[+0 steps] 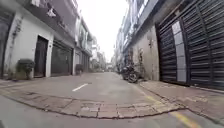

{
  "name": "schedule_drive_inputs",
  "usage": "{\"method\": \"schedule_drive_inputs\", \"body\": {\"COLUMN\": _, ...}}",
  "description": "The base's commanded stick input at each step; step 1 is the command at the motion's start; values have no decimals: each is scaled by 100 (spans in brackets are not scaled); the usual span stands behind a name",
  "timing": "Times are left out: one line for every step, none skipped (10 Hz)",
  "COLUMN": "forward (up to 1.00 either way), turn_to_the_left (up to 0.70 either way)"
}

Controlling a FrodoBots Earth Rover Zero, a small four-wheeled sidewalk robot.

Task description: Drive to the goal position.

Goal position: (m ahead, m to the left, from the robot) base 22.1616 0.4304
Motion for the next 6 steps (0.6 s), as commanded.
{"method": "schedule_drive_inputs", "body": {"forward": 48, "turn_to_the_left": -47}}
{"method": "schedule_drive_inputs", "body": {"forward": 48, "turn_to_the_left": -47}}
{"method": "schedule_drive_inputs", "body": {"forward": 48, "turn_to_the_left": -47}}
{"method": "schedule_drive_inputs", "body": {"forward": 48, "turn_to_the_left": -47}}
{"method": "schedule_drive_inputs", "body": {"forward": 48, "turn_to_the_left": 1}}
{"method": "schedule_drive_inputs", "body": {"forward": 48, "turn_to_the_left": 1}}
